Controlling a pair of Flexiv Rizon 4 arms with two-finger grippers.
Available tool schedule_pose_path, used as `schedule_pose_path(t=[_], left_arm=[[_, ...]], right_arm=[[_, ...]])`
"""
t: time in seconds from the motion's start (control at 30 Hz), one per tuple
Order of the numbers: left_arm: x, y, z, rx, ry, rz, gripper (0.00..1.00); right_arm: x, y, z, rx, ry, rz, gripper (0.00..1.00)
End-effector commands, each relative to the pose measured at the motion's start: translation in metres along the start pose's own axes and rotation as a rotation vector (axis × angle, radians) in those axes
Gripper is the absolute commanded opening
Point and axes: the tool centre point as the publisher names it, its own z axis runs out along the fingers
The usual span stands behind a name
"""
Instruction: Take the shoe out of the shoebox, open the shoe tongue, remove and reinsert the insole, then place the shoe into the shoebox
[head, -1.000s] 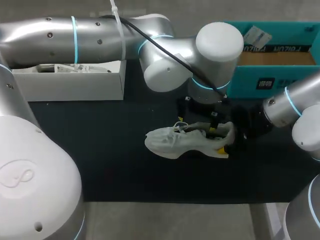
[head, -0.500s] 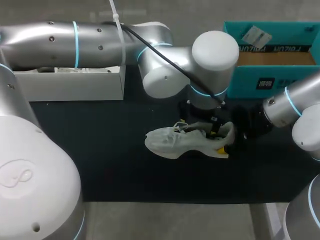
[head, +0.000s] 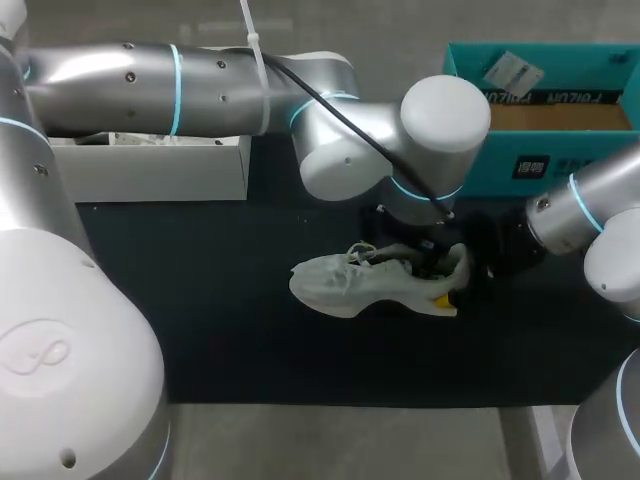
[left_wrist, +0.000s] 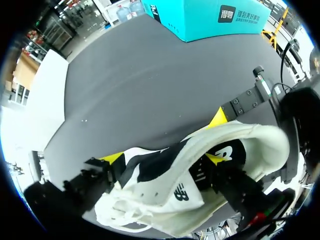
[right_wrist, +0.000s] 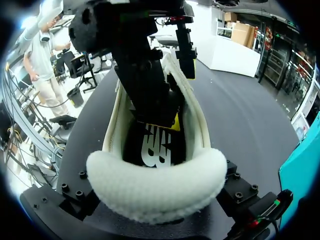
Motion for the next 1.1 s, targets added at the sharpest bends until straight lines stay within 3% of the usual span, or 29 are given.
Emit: schedule_pose_path(t=[0.03,0.4,1.1], left_arm=[[0.003,0.002,0.002,-0.004,-0.021,-0.015,1.00],[-0.017,0.012,-0.012,-0.008,-0.042,-0.149,1.00],[-0.033,0.017,-0.042,-0.020,-0.037,-0.343,1.00]], right_arm=[[-0.001,0.000,0.005,0.004,-0.002,0.001,0.00],[-0.001,0.000,0.005,0.004,-0.002,0.001,0.00],[-0.001,0.000,0.005,0.004,-0.002,0.001,0.00]])
